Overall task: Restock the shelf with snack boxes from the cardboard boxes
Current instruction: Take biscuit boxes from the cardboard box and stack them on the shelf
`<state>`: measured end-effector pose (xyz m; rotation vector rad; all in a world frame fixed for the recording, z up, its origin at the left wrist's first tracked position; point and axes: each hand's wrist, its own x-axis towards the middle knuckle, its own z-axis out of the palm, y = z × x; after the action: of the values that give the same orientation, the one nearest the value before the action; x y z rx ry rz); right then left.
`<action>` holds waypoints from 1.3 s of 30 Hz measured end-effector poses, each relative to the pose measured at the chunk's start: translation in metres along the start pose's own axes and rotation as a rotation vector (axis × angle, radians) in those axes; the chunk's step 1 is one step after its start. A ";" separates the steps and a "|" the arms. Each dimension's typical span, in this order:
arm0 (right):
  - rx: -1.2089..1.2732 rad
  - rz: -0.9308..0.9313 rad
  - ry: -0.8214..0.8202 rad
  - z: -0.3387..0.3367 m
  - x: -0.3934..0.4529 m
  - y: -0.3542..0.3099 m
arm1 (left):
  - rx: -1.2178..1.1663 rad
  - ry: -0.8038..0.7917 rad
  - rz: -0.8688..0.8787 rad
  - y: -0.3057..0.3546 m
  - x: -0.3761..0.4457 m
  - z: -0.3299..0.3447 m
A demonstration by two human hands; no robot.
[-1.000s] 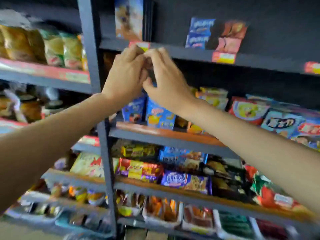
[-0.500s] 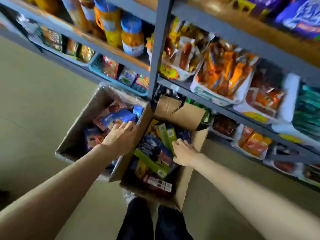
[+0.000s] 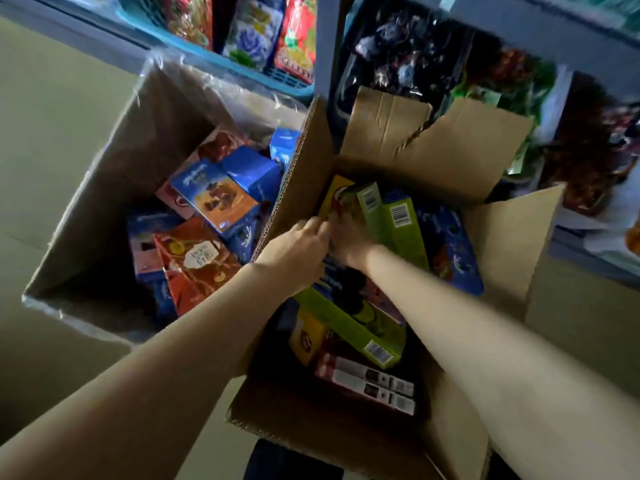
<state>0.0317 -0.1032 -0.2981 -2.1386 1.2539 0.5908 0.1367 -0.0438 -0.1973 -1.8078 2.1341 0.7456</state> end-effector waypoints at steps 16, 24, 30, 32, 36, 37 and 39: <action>0.436 0.012 0.109 -0.226 -0.145 0.033 | -0.301 -0.096 0.031 0.068 -0.037 -0.163; 0.727 -0.159 0.082 -0.453 -0.303 -0.012 | -0.585 -0.199 0.054 0.095 -0.118 -0.406; 0.643 -0.334 0.169 -0.585 -0.440 -0.068 | -0.768 -0.301 0.162 0.122 -0.210 -0.570; 0.583 -0.370 0.218 -0.626 -0.488 -0.084 | -0.735 -0.255 0.220 0.138 -0.240 -0.620; 0.385 -0.414 0.478 -0.695 -0.582 -0.108 | -0.534 -0.039 0.350 0.177 -0.293 -0.707; 0.335 -0.412 0.544 -0.708 -0.606 -0.115 | -0.482 0.053 0.364 0.189 -0.307 -0.726; 0.298 -0.401 0.664 -0.729 -0.648 -0.125 | -0.384 0.286 0.423 0.211 -0.329 -0.761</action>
<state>-0.0966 -0.1433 0.6762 -2.2988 1.0767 -0.4863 0.1018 -0.1461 0.6511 -1.7331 2.7720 1.1176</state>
